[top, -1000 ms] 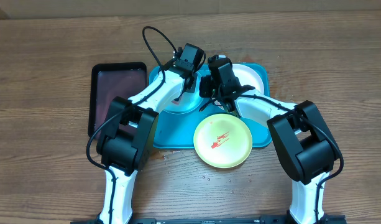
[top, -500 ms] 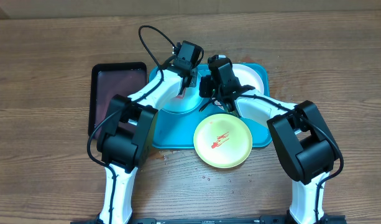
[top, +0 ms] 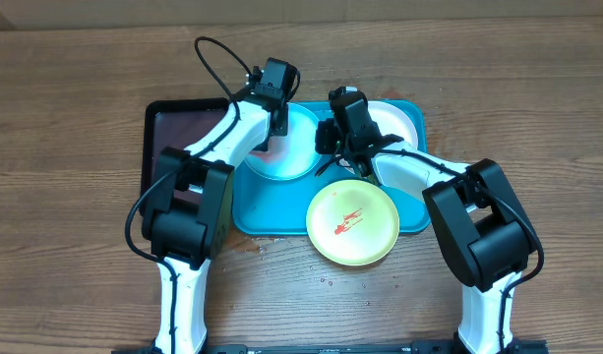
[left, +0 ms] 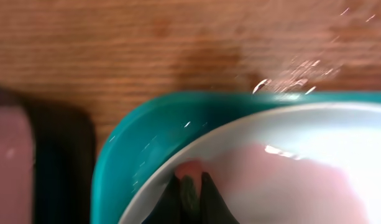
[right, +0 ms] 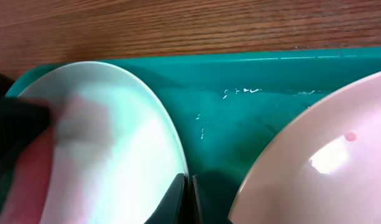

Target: Clean dirty plates on tray and stack at the side

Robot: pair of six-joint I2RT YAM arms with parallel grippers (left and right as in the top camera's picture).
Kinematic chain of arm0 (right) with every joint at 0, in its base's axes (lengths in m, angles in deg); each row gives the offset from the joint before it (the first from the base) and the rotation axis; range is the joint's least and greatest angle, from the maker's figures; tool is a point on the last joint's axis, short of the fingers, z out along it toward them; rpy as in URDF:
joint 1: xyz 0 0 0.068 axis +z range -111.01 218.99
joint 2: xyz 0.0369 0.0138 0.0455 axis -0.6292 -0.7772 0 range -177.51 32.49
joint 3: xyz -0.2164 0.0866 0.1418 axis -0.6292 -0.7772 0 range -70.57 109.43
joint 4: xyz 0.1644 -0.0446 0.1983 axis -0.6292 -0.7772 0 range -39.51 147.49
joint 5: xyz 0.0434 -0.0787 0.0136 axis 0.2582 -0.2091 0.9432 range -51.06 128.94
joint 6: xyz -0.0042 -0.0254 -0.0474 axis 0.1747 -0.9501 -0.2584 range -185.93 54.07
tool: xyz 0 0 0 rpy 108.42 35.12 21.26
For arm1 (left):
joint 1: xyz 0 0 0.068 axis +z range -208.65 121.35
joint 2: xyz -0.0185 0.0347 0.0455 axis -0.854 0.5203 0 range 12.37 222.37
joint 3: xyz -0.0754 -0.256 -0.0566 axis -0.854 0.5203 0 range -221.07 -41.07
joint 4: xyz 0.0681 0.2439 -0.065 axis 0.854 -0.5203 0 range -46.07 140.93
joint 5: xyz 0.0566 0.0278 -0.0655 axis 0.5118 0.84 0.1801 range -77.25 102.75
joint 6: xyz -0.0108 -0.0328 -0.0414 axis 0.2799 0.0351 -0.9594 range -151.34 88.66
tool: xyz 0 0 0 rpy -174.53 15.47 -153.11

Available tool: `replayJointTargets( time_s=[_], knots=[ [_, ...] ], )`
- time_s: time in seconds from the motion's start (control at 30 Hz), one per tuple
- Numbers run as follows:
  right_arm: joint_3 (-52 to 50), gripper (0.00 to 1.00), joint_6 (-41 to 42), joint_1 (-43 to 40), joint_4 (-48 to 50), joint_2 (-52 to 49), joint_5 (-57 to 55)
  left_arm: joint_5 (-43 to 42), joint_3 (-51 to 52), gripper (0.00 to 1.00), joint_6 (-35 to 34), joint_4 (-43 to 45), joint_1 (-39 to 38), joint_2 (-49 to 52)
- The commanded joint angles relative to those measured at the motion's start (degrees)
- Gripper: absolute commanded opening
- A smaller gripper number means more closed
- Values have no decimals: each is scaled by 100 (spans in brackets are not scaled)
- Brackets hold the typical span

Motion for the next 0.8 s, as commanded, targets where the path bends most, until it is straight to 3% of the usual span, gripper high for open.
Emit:
replayJointTargets(
  time_s=[0.0, 0.43, 0.77],
  knots=[
    [166, 4, 44, -11, 74, 37, -15, -367, 538, 4, -79, -586, -42, 804],
    [166, 4, 44, -11, 79, 37, -15, -892, 490, 4, -74, -813, -549, 599],
    [166, 4, 44, -11, 76, 37, -13, -876, 367, 4, -79, -17, -525, 568]
  ],
)
